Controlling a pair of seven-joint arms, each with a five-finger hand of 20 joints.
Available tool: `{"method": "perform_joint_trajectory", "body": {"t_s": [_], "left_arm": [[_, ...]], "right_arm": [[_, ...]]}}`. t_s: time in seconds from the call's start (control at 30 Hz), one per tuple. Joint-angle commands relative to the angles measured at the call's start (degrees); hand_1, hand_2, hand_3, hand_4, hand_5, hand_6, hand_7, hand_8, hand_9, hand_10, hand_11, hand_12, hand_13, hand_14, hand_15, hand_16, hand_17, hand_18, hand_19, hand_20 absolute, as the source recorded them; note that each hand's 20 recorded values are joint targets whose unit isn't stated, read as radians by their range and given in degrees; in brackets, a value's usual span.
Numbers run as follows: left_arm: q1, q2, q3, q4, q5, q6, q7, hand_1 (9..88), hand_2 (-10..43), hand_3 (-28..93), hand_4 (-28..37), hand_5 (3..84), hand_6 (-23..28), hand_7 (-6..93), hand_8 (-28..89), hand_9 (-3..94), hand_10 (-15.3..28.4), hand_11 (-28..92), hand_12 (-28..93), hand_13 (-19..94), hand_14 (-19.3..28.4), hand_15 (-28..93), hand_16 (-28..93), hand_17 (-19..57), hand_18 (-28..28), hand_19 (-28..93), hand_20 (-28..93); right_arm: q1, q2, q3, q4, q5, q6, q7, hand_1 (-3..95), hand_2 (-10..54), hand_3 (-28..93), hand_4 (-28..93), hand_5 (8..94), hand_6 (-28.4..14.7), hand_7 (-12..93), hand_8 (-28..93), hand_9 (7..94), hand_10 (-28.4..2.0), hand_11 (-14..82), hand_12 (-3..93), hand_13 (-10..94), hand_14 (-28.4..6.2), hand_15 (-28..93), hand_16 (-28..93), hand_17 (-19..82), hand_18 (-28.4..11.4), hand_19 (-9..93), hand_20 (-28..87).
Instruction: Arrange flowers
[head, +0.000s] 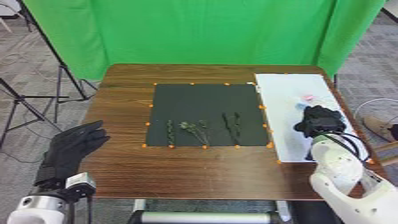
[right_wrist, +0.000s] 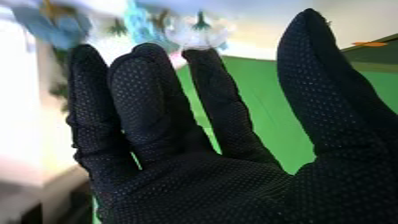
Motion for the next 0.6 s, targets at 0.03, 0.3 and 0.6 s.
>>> {"method": "perform_joint_trajectory", "body": {"t_s": [0.03, 0.3, 0.6], "left_arm": [[-0.2, -0.74, 0.29, 0.11, 0.68, -1.11, -0.8, 28.0, 9.7, 80, -13.9, 47.5, 14.7, 14.5, -9, 40.6, 22.8, 39, 10, 30, 28.4, 62, -13, -8.3, 21.4, 59, 17], [-0.3, -0.8, 0.35, 0.22, 0.61, -1.11, -0.66, 28.0, 9.7, 80, -13.9, 47.6, 14.7, 14.5, -9, 40.6, 22.9, 39, 10, 30, 28.4, 62, -13, -8.4, 21.4, 59, 17], [-0.5, -0.45, 0.65, 0.37, 0.28, -1.2, -0.16, 28.0, 9.6, 80, -14.0, 47.5, 14.7, 14.6, -9, 40.7, 22.9, 39, 10, 30, 28.4, 62, -13, -8.4, 21.4, 59, 17]], "right_arm": [[1.8, 0.4, -1.7, 2.2, -3.3, 2.0, 2.6, 29.5, -5.1, 80, -27, 49.3, -9.2, 18, -10, 42.0, -28.1, 43.5, 19.1, 49, -17.9, 83, 19, 30, -25.5, 86, 1], [2.3, 0.0, -2.1, 3.7, -3.3, 0.0, 2.7, 31.6, -5.3, 80, -27, 52.1, -8.0, 18, -11, 44.6, -27.1, 42.2, 18.8, 50, -18.1, 82, 17, 30, -25.8, 87, -4], [5.4, -0.2, -7.1, 7.1, -9.3, 3.8, 1.7, 34.5, -6.0, 80, -28, 55.6, -5.8, 20, -12, 48.4, -25.3, 42.3, 19.0, 53, -16.8, 80, 17, 31, -25.5, 87, -7]]}}
